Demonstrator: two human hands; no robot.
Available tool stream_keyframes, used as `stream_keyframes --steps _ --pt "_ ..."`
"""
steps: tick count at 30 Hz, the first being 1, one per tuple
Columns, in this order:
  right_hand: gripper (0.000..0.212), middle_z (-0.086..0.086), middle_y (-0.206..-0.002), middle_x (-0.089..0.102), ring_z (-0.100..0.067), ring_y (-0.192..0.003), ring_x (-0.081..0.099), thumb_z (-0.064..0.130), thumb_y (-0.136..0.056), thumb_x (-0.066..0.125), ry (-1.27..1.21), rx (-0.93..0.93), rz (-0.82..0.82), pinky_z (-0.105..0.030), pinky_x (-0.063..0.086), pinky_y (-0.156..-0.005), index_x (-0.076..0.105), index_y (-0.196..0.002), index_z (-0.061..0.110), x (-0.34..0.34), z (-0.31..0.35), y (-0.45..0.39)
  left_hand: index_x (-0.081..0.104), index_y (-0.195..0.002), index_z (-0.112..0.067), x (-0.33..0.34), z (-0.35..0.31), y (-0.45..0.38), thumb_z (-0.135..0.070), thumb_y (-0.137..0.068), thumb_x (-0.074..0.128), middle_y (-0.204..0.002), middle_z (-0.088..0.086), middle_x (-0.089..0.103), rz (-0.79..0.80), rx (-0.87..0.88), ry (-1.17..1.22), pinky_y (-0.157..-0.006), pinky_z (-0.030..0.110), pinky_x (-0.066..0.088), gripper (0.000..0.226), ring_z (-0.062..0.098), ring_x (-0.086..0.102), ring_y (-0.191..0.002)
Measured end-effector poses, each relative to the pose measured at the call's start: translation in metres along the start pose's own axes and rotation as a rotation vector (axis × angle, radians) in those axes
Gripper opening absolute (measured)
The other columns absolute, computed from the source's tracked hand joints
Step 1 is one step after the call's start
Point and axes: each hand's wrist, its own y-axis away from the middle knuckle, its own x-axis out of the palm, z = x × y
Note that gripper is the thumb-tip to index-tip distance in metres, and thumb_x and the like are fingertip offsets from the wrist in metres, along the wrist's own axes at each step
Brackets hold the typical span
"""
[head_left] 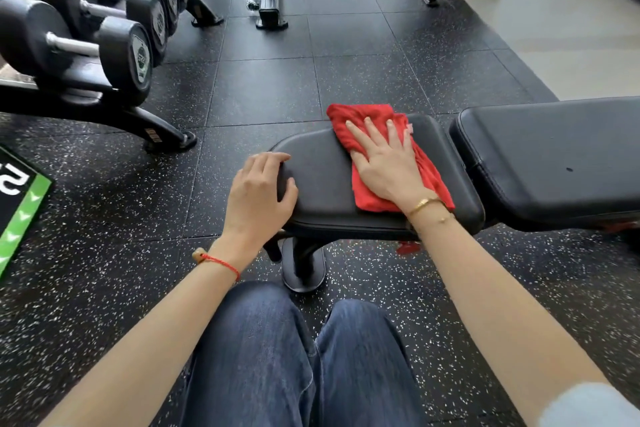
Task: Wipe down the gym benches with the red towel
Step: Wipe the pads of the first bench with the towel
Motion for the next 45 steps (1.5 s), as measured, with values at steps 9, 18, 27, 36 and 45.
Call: stream_keyframes --steps 9,18,27,36,45 --pt "0.056 0.006 -0.162 0.016 -0.029 -0.150 0.004 0.043 -0.098 0.035 -0.026 -0.344 0.001 -0.050 -0.005 -0.120 0.017 -0.151 0.045 0.013 0.079 0.031 0.055 -0.116 -0.011 -0.016 0.005 0.015 -0.014 -0.082 0.049 -0.116 0.008 0.060 -0.075 -0.080 -0.053 -0.094 0.042 0.041 0.035 0.030 0.053 -0.110" --pt "0.054 0.006 -0.160 0.024 -0.029 -0.149 0.014 0.041 -0.098 0.038 0.011 -0.206 -0.066 -0.052 -0.001 -0.120 0.022 -0.150 0.044 0.006 0.003 0.040 0.054 -0.125 -0.010 -0.010 -0.013 0.001 -0.010 -0.085 0.052 -0.127 0.009 0.056 -0.040 -0.033 -0.032 -0.095 0.042 0.040 0.040 0.029 0.050 -0.118" --pt "0.056 0.006 -0.162 0.016 -0.028 -0.150 0.007 0.042 -0.099 0.038 -0.040 -0.086 -0.056 -0.047 -0.005 -0.121 0.018 -0.151 0.045 -0.003 -0.022 0.051 0.058 -0.123 -0.013 0.020 -0.038 -0.020 -0.023 -0.090 0.051 -0.130 0.004 0.057 0.084 0.056 -0.063 -0.107 0.042 0.035 0.035 0.026 0.048 -0.125" --pt "0.054 0.006 -0.163 0.008 -0.030 -0.150 0.001 0.043 -0.101 0.033 -0.075 0.138 0.031 -0.051 -0.002 -0.121 0.013 -0.151 0.045 -0.014 -0.072 0.010 0.060 -0.118 -0.014 0.029 -0.036 -0.016 -0.024 -0.085 0.051 -0.125 0.003 0.058 0.013 0.063 -0.066 -0.106 0.042 0.034 0.035 0.028 0.049 -0.121" --pt "0.056 0.007 -0.162 0.013 -0.030 -0.150 0.005 0.041 -0.099 0.038 -0.040 0.017 -0.054 -0.048 -0.005 -0.120 0.015 -0.151 0.047 -0.009 -0.060 0.058 0.061 -0.116 -0.017 0.031 -0.033 -0.016 -0.023 -0.084 0.050 -0.124 -0.001 0.059 -0.010 0.055 -0.031 -0.105 0.041 0.036 0.034 0.025 0.050 -0.121"
